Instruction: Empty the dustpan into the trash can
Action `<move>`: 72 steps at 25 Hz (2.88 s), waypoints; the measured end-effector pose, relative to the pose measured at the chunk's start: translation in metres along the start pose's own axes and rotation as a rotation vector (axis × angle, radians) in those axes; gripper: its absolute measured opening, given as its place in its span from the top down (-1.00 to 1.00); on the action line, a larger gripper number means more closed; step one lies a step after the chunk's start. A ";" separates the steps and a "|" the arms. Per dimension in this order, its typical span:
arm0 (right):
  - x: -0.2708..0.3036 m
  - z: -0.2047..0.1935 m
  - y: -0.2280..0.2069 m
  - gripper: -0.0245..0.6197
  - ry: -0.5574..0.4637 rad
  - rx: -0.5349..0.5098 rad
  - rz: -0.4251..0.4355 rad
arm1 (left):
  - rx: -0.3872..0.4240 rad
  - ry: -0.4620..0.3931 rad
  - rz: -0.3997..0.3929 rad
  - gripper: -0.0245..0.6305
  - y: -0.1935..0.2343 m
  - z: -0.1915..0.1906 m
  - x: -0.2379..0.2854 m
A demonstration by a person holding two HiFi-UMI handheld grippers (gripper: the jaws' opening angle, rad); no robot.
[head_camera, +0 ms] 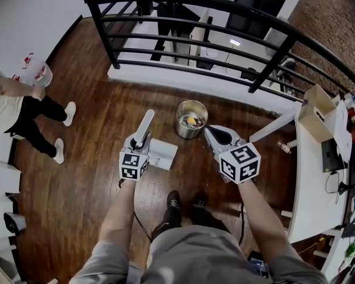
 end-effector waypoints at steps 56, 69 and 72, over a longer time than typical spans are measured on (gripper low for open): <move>-0.041 0.036 0.038 0.93 -0.136 -0.067 0.161 | 0.015 -0.137 0.043 0.81 -0.083 0.136 -0.131; -0.109 0.003 -0.032 0.93 -0.176 -0.014 -0.054 | 0.133 -0.188 -0.208 0.91 -0.176 0.194 -0.055; -0.116 0.000 -0.039 0.93 -0.186 -0.012 -0.074 | 0.139 -0.187 -0.231 0.91 -0.183 0.197 -0.047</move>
Point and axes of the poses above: the fingertips, and each gripper's own axes: x forward along the fingers, y to its left, z out of its top, the point moved 9 cm from there along -x, backward along the fingers, and after that the axes turned 7 degrees about y, right-handed, at the moved point
